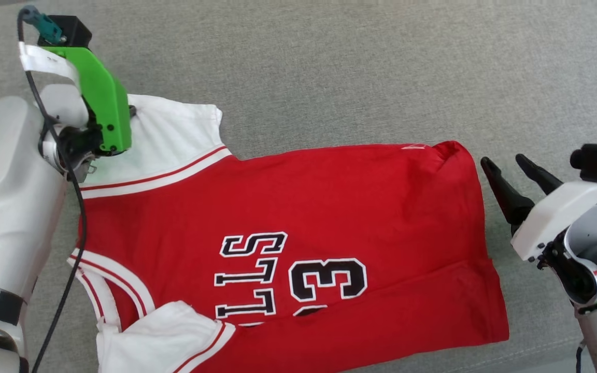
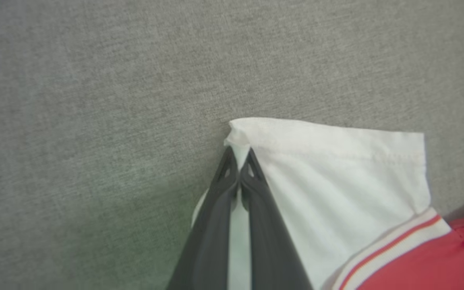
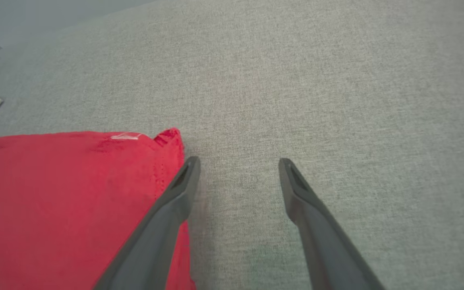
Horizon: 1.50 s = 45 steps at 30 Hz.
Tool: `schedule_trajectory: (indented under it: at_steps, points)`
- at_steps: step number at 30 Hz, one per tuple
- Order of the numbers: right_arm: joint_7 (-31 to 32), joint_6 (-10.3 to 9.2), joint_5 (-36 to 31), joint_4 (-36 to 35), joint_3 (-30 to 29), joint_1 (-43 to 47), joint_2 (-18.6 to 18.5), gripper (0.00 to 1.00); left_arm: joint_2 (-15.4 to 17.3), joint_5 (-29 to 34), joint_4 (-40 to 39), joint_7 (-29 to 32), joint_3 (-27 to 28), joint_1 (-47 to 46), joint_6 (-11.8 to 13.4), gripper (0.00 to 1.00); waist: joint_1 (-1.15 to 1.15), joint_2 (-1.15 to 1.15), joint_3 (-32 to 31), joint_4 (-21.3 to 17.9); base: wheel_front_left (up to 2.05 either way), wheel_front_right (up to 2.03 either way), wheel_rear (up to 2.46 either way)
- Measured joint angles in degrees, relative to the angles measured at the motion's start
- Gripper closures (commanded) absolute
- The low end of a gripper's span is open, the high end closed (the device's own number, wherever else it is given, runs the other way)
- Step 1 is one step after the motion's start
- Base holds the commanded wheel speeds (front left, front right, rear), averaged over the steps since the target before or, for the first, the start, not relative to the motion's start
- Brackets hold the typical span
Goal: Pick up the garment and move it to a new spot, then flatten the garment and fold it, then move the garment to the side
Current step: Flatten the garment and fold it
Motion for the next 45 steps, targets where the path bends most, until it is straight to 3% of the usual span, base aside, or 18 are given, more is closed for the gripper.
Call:
schedule_trajectory:
  at_steps: [11, 19, 20, 21, 27, 33, 35, 45]
  points:
    - [17.9, 0.0, 5.3, 3.0, 7.2, -8.6, -8.3, 0.0, -2.0, 0.0, -9.4, -5.3, -1.4, 0.9, -0.5, 1.0, 0.0, 0.0, -1.6, 7.1, 0.0, 0.0, 0.0]
    - [31.1, -0.04, 6.8, 8.8, 11.4, -11.4, -11.3, 0.0, -1.8, 0.0, -15.1, -6.9, -2.0, 3.8, -0.6, 1.0, 0.0, 0.0, -1.1, 11.6, 0.0, 0.0, 0.0]
    - [32.4, -0.04, 7.1, 9.3, 11.5, -11.6, -11.4, 0.56, -1.8, 0.0, -15.6, -7.2, -2.1, 4.2, -0.6, 1.0, 0.0, 0.0, -1.0, 12.0, 0.0, 0.0, 0.0]
    - [33.7, -0.04, 7.3, 9.7, 11.5, -11.9, -11.6, 1.0, -1.7, 0.0, -16.1, -7.6, -2.0, 4.6, -0.6, 1.0, 0.0, 0.0, -0.9, 12.4, 0.0, 0.0, 0.0]
    - [36.1, -0.01, 7.3, 11.0, 9.7, -12.4, -10.9, 1.0, -1.2, -0.5, -17.1, -9.5, -1.8, 6.8, -0.6, 1.0, 0.0, 0.0, -1.8, 13.3, 0.0, 0.0, 0.0]
    - [30.7, 0.0, 5.9, 9.1, 5.0, -10.8, -9.2, 1.0, 0.2, -0.8, -18.3, -13.3, -0.5, 9.6, -0.5, 1.0, 0.0, 0.0, -4.6, 13.4, 0.0, 0.0, 0.0]
    - [25.8, 0.0, 0.9, 2.8, -2.6, -1.0, -6.4, 1.0, 2.9, -1.5, -24.0, -18.3, 1.1, 20.3, 1.7, 1.0, 0.0, 0.0, -10.8, 14.0, 0.0, 0.0, 0.0]
    - [22.1, 0.01, -2.9, -1.0, -8.8, 14.8, -0.5, 1.0, 6.7, -4.6, -34.9, -20.9, 0.6, 42.9, 7.8, 1.0, 0.0, 0.0, -17.4, 15.1, 0.0, 0.0, 0.0]
